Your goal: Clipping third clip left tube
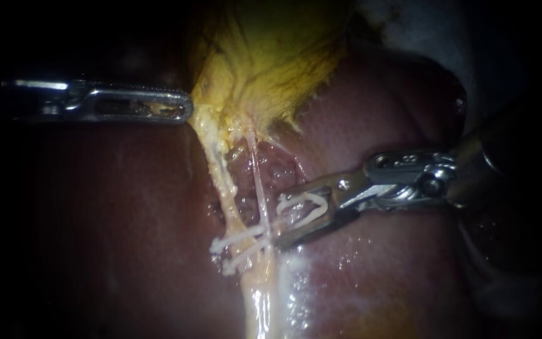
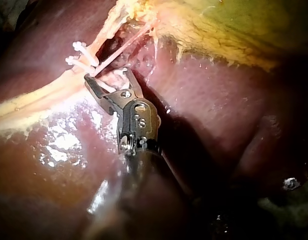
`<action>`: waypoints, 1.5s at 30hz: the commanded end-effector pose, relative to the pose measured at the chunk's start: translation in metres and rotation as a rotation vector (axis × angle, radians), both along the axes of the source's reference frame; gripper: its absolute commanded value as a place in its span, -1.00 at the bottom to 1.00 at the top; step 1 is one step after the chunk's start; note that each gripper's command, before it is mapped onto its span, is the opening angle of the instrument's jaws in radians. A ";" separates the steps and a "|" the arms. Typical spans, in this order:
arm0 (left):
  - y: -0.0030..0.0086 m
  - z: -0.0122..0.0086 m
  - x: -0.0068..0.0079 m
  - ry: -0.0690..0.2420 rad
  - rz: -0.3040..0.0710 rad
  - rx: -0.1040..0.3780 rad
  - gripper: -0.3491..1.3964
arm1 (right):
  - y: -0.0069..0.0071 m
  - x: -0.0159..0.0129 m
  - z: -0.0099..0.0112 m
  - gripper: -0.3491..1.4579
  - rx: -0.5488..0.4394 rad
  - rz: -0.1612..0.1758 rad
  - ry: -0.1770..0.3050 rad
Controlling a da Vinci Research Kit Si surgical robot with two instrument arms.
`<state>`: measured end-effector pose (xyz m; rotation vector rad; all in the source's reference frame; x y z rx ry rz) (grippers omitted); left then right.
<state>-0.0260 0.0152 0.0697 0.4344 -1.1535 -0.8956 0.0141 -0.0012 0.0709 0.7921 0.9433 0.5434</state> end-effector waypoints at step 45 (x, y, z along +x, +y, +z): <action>-0.0001 0.0001 0.0001 0.000 0.000 -0.001 -1.00 | -0.0006 0.0041 0.0083 -0.05 0.200 -0.007 0.227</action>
